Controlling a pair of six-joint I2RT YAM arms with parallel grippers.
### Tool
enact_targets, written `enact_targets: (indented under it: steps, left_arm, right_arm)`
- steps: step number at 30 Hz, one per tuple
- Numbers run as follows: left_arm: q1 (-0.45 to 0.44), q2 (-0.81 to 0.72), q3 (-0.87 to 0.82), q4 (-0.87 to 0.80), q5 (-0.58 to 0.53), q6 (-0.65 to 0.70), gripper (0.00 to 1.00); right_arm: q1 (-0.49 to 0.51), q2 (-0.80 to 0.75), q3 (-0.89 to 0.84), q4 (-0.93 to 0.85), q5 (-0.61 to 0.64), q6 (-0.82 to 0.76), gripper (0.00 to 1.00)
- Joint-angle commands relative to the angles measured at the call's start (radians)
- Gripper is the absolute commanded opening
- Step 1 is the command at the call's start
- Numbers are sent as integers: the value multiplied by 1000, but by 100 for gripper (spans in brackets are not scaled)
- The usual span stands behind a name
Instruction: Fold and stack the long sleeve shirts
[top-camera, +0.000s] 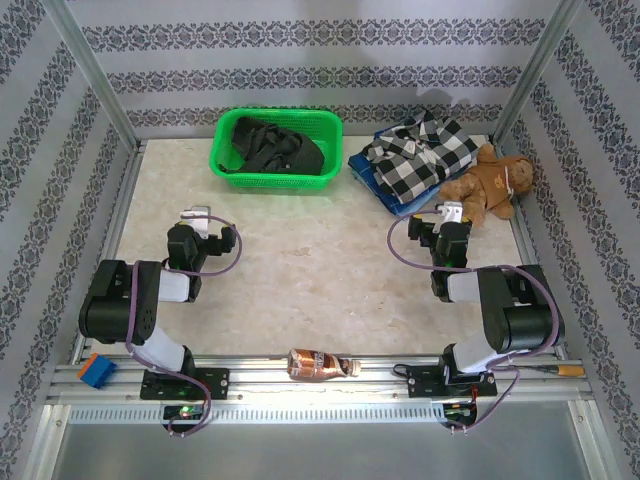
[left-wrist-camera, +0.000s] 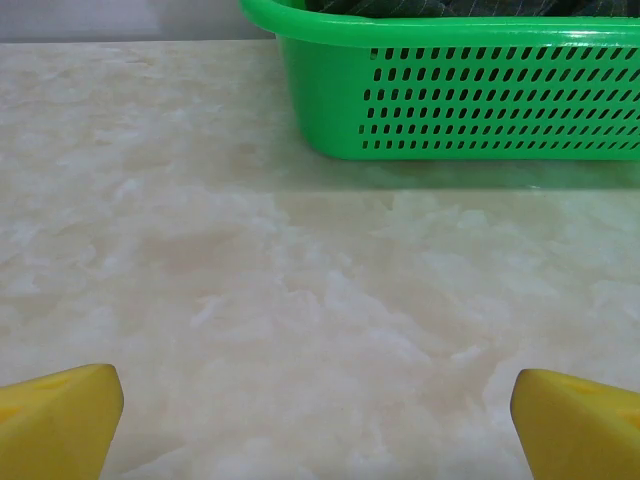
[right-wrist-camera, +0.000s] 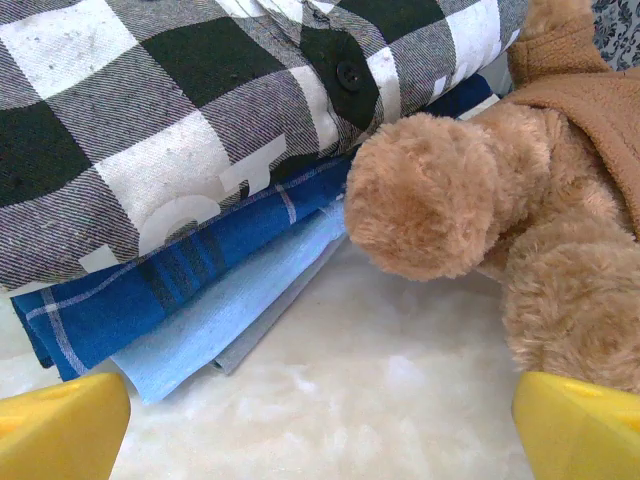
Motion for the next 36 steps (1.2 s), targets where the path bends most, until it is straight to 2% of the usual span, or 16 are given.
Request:
enact_targets:
  steps: [1, 28, 34, 35, 36]
  left_arm:
    - [10, -1, 9, 12, -2, 1, 100]
    - [10, -1, 9, 13, -23, -6, 100]
    - [11, -4, 6, 22, -24, -10, 100]
    - [10, -35, 6, -2, -18, -8, 100]
    - [10, -95, 20, -86, 1, 1, 100]
  right_arm:
    - [-7, -5, 6, 11, -24, -8, 98]
    - [-6, -4, 5, 11, -25, -6, 98]
    - [-11, -20, 8, 13, -59, -11, 98]
    - [11, -68, 32, -73, -53, -39, 98]
    - [48, -134, 85, -238, 6, -53, 98]
